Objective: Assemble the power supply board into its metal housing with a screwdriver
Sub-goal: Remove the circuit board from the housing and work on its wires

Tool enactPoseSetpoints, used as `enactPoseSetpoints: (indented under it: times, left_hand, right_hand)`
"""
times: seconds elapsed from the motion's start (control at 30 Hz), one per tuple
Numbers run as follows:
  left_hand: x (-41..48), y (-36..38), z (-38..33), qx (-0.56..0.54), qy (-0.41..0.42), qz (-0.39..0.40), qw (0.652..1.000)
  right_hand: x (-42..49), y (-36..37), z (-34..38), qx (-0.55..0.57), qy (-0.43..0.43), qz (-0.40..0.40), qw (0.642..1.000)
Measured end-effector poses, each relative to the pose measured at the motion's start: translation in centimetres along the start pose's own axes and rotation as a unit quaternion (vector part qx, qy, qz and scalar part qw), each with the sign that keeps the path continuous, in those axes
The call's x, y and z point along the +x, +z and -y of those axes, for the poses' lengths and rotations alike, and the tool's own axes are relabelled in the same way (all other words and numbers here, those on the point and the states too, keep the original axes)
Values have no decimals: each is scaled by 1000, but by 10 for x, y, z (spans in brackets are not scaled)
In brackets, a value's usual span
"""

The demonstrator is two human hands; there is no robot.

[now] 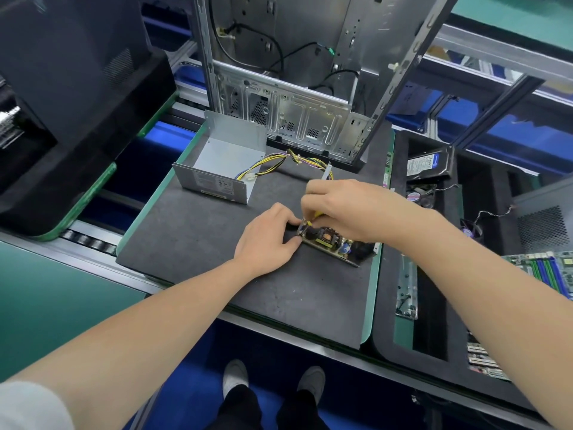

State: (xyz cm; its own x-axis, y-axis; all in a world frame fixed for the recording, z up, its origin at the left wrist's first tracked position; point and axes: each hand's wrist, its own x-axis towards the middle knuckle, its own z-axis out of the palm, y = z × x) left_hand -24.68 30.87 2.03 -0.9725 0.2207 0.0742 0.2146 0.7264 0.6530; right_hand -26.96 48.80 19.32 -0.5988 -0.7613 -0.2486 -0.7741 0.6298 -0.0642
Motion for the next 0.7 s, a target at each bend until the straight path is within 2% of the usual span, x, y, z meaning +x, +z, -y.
enactPoseSetpoints:
  times: [0.07, 0.13, 0.27, 0.37, 0.43, 0.53, 0.63, 0.7]
  left_hand:
    - [0, 0, -1, 0, 1, -1, 1000]
    - [0, 0, -1, 2, 0, 2, 1000]
    - [1, 1, 0, 6, 0, 2, 1000]
    - [1, 1, 0, 1, -3, 4, 1000]
    - [0, 1, 0, 0, -1, 3, 1000]
    - [0, 0, -1, -1, 3, 5, 1000]
    - [1, -1, -1, 4, 6, 8, 1000]
    - [1, -1, -2, 8, 3, 8, 1000]
  right_hand:
    - [0, 3, 0, 6, -10, -25, 1000]
    - [2, 6, 1, 21, 15, -51, 998]
    - [7, 18, 9, -6, 137, -78, 988]
    - [10, 31, 23, 3, 271, -110, 956]
    - [13, 32, 26, 18, 311, -103, 945]
    - [9, 20, 14, 59, 258, -55, 963]
    - [0, 5, 3, 66, 118, -2, 991]
    - [-4, 2, 0, 33, 48, 16, 998]
